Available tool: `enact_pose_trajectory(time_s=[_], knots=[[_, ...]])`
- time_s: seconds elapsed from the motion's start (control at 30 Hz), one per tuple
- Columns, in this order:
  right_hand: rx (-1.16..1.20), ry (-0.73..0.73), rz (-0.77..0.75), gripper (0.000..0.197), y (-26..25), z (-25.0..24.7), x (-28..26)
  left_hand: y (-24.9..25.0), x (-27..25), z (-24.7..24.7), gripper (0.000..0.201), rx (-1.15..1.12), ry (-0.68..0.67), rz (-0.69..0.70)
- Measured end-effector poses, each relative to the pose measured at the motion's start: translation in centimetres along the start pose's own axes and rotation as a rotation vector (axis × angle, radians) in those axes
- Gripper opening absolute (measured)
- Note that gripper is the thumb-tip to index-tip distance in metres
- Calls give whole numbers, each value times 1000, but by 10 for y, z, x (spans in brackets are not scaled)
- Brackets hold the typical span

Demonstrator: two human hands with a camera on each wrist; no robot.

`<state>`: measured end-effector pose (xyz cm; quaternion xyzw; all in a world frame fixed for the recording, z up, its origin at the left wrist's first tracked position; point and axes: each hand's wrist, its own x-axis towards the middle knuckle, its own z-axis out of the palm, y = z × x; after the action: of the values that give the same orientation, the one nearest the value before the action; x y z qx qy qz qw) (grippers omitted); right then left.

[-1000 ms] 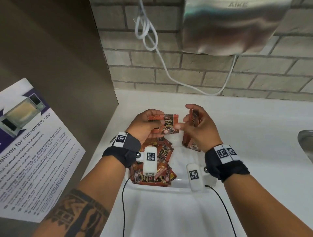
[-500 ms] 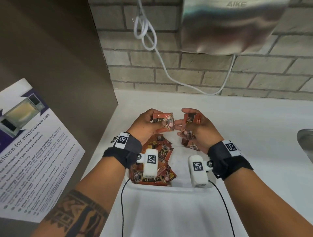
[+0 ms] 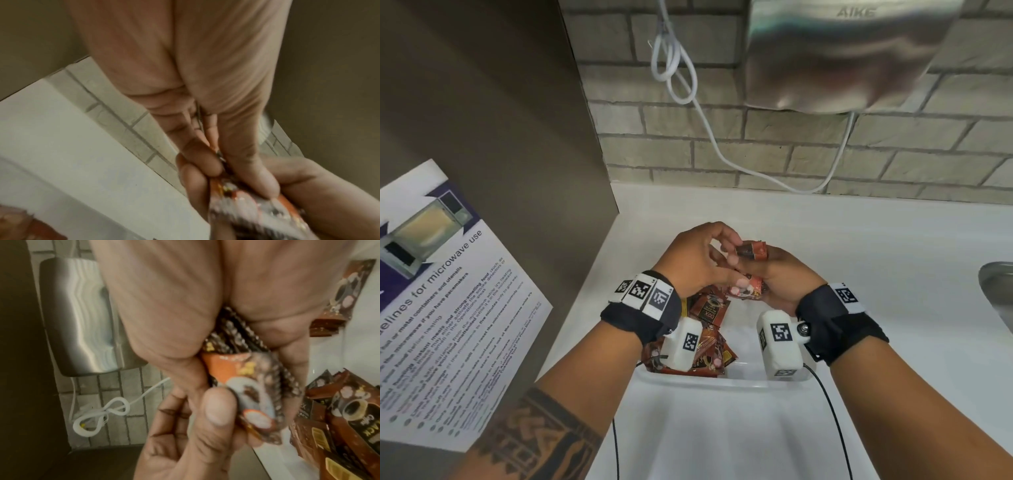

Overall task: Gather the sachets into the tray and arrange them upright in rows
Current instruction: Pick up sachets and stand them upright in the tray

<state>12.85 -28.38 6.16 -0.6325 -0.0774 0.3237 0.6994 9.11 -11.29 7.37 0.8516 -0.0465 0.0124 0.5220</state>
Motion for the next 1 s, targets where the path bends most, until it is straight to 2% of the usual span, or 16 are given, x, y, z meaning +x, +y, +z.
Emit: enact_pose_trajectory(time_s=[0.07,0.13,0.2,0.27,0.37,0.53,0.63,0.9,1.0], knots=[[69,54,1,30,1,-1,2,1,0,1,84,187,-2,104],[107,62,5,23,1,1,3,3,0,4,99,303,-67,236],[142,76,-9,12,0,6,4,3,1,10,98,382,-141,347],[170,86,-30,14,-1,11,5,1,1,15,86,411,-151,395],[131,60,-41,16,0,15,3,-4,1,15,77,429,-85,340],[178,54,-30,13,4,16,3,-9,2,11,87,448,-136,317],[172,78,-18,13,5,19,2,-11,3,9,85,425,-122,316],[45,128,14,9,7,13,0,-13,7,5,82,500,-134,345],[-128,197,-7,15,9,10,0,-15,9,3,79,531,-125,342]])
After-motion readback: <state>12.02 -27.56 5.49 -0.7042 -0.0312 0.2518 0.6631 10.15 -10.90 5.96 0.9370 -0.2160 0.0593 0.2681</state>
